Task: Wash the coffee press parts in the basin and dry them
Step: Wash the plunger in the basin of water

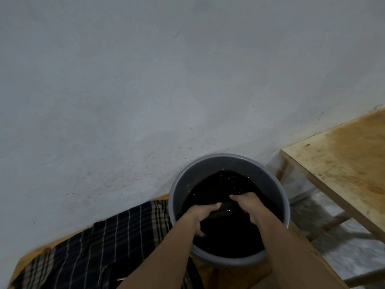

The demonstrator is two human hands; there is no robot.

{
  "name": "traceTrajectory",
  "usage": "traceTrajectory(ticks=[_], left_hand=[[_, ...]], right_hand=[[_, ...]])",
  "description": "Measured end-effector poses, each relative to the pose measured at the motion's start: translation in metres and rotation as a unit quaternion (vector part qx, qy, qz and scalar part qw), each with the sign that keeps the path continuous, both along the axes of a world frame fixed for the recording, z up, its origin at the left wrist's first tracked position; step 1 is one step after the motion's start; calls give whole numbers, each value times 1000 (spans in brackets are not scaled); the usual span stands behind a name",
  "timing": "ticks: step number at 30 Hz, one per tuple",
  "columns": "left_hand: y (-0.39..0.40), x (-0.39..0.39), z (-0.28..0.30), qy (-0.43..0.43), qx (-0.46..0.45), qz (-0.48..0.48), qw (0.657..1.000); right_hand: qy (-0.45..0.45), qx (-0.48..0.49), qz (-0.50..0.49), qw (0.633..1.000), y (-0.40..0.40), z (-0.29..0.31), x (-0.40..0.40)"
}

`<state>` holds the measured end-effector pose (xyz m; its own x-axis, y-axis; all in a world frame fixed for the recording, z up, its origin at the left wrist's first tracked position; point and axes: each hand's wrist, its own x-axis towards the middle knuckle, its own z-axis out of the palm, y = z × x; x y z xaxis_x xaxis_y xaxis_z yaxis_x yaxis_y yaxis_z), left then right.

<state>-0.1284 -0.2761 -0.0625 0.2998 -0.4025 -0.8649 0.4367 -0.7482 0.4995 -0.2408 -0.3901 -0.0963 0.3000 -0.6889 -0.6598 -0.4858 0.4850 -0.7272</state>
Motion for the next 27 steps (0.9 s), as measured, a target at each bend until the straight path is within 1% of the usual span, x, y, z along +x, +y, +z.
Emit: traceTrajectory(ticks=[3,5,7,8,9,10,11,13,14,15,16,17,18,19,20,21,22,23,24,25,26,27], left_hand=[[-2,2,-9,-67,6,22,997],[-2,2,-9,-110,8,17,994],[-1,3,-5,-128,-8,9,992],[-2,3,-2,-152,-26,4,988],[-3,4,-1,-203,-43,-12,978],[-4,6,2,-266,-56,-44,961],[-5,7,6,-336,-64,-83,936],[-7,7,17,-464,-66,-148,871],[-8,7,23,-510,-70,-169,840],[-9,7,28,-546,-79,-184,814],[-10,6,32,-569,-88,-195,794],[-11,6,36,-583,-96,-201,781],[-12,7,36,-586,-103,-202,778],[-12,9,36,-576,-110,-198,785],[-12,12,34,-549,-109,-185,807],[-12,17,31,-509,-108,-161,839],[-13,20,28,-443,-102,-123,882],[-13,22,23,-350,-94,-69,930],[-13,23,18,-250,-80,-10,965],[-11,24,12,-163,-63,43,984],[-8,23,11,-99,-47,82,991],[-5,23,7,-55,-30,100,993]], right_hand=[[-19,42,12,999,4,8,-1],[-14,31,-5,999,8,7,3],[-5,32,-24,999,10,8,4],[-8,48,-31,998,12,10,3],[-21,71,-36,997,12,12,3],[-35,95,-38,994,13,13,2],[-51,117,-40,991,14,14,2],[-71,136,-38,987,15,16,3],[-77,136,-39,987,16,17,3],[-82,133,-40,987,17,18,4],[-86,131,-40,987,18,19,4],[-87,125,-37,988,17,20,3],[-86,117,-33,989,17,22,2],[-88,110,-24,990,16,23,0],[-96,106,-12,990,15,26,-2],[-112,101,-2,989,14,29,-4],[-134,95,6,986,12,32,-7],[-154,84,13,984,12,33,-9],[-169,70,15,983,12,34,-11],[-169,50,22,984,13,34,-12],[-157,28,37,987,15,34,-13],[-134,11,50,990,17,33,-13]])
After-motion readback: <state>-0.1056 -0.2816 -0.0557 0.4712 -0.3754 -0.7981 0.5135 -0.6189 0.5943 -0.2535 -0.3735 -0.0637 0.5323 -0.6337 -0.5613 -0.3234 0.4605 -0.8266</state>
